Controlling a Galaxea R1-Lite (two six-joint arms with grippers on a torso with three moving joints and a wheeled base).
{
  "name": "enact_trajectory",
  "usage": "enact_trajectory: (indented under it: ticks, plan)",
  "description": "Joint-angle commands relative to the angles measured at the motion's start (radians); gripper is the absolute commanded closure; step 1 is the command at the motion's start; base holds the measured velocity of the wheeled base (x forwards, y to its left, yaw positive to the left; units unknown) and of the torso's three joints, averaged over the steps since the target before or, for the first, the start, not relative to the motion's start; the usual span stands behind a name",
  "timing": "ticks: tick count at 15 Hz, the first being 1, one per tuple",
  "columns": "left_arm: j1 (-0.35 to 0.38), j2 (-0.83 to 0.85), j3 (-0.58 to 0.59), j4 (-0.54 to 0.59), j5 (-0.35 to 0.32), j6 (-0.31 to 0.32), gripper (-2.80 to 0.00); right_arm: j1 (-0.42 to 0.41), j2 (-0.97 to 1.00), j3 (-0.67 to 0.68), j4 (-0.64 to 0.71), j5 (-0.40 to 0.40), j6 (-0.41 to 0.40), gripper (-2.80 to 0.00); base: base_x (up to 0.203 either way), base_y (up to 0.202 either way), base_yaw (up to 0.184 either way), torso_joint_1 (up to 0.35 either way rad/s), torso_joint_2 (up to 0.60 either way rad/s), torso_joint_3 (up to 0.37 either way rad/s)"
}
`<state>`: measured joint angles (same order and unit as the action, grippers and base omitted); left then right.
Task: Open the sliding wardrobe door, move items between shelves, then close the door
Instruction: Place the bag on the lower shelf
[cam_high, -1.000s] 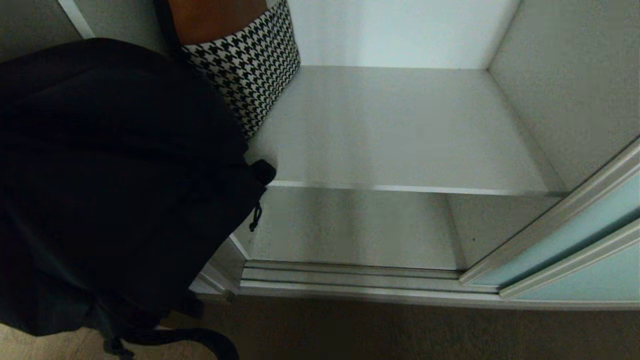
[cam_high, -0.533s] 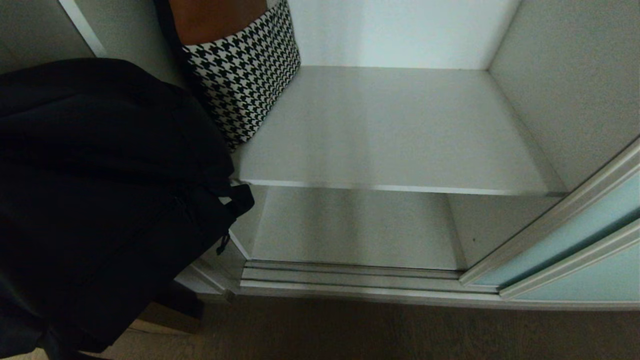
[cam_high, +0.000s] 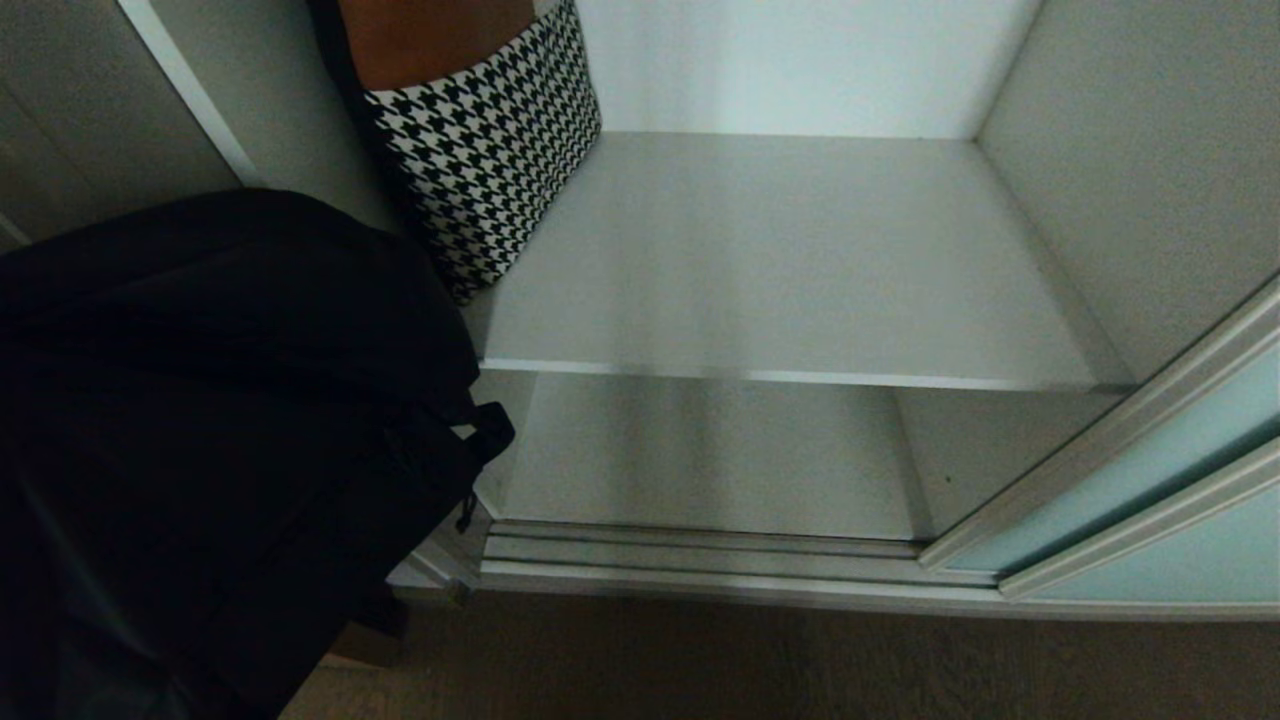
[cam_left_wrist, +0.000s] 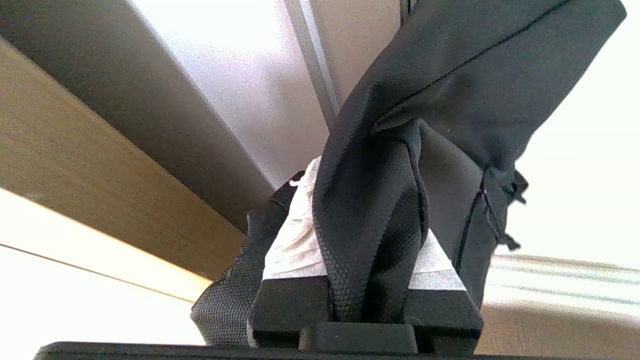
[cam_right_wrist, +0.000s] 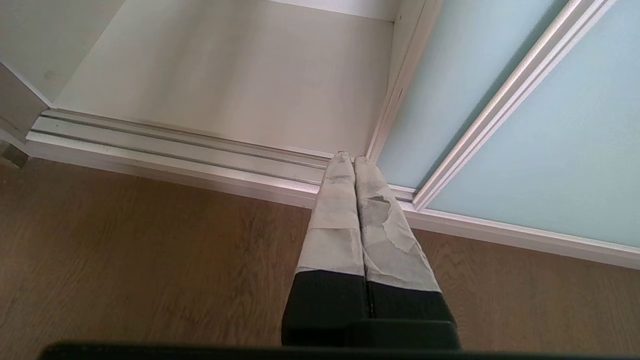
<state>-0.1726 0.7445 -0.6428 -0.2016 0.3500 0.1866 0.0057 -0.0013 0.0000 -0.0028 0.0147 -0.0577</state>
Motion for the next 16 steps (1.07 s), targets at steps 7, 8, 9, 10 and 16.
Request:
enact_trajectory:
  ticks: [7, 8, 9, 10, 16]
  plan:
    - [0.088, -0.018, 0.049, 0.000, 0.009, 0.013, 0.00, 0.000, -0.002, 0.000, 0.000, 0.001, -0.001, 0.00, 0.000, 0.000, 0.000, 0.000, 0.00, 0.000]
    - [0.114, -0.028, 0.060, -0.002, 0.009, 0.013, 0.00, 0.000, -0.002, 0.000, 0.000, 0.001, -0.001, 0.00, 0.000, 0.000, 0.000, 0.000, 0.00, 0.000]
    - [0.123, -0.033, 0.066, -0.004, 0.009, 0.013, 0.00, 0.000, -0.002, 0.000, 0.000, 0.001, -0.001, 0.00, 0.000, 0.000, 0.000, 0.000, 0.00, 0.000]
    - [0.124, -0.033, 0.066, -0.004, 0.009, 0.013, 0.00, 0.000, -0.002, 0.000, 0.000, 0.001, -0.001, 0.00, 0.000, 0.000, 0.000, 0.000, 0.00, 0.000]
    - [0.234, -0.094, 0.087, 0.001, 0.003, 0.056, 0.00, 0.000, -0.002, 0.000, 0.000, 0.001, -0.001, 0.00, 0.000, 0.000, 0.000, 0.000, 0.00, 0.000]
